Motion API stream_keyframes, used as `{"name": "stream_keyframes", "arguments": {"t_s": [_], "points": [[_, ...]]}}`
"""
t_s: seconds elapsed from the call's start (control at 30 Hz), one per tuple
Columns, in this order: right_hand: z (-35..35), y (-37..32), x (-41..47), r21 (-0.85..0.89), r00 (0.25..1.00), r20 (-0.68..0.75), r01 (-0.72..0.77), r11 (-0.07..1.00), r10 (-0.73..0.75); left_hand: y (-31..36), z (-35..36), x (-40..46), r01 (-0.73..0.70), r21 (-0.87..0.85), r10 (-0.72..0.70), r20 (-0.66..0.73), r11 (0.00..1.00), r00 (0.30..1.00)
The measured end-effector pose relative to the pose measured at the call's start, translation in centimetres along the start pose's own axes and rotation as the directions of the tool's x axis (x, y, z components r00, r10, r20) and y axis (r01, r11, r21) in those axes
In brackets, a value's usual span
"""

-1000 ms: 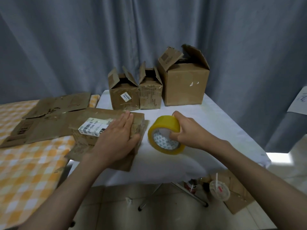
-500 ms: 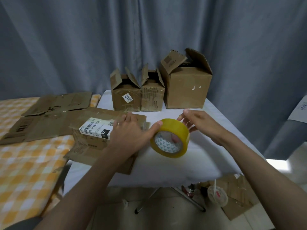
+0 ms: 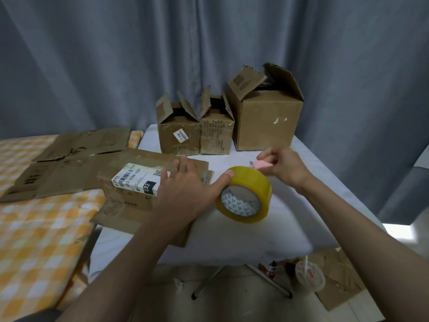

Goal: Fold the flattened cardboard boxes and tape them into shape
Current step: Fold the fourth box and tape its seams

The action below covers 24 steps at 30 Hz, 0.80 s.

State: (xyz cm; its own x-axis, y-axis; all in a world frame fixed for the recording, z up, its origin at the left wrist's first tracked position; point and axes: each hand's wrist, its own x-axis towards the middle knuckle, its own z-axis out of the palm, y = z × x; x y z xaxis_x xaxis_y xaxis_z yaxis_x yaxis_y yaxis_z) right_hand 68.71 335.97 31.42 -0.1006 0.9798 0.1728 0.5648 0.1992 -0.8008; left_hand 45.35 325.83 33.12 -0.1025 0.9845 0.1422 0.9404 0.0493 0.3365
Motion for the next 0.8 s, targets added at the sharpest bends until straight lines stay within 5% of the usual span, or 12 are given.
{"name": "stream_keyframes", "arguments": {"t_s": [0.23, 0.63, 0.8], "points": [[0.0, -5.4, -1.5, 0.34, 0.961, 0.063, 0.233, 0.911, -0.269, -0.3, 0.7, 0.2, -0.012, 0.021, 0.012, -0.002, 1.0, 1.0], [1.1, -8.0, -1.5, 0.182, 0.9, 0.28, 0.291, 0.939, -0.333, -0.4, 1.1, 0.1, 0.0, 0.004, 0.0, 0.002, 1.0, 1.0], [1.5, -8.1, -1.4, 0.088, 0.825, 0.333, 0.455, 0.886, -0.457, -0.5, 1.4, 0.2, 0.004, 0.016, -0.004, -0.003, 1.0, 1.0]]}}
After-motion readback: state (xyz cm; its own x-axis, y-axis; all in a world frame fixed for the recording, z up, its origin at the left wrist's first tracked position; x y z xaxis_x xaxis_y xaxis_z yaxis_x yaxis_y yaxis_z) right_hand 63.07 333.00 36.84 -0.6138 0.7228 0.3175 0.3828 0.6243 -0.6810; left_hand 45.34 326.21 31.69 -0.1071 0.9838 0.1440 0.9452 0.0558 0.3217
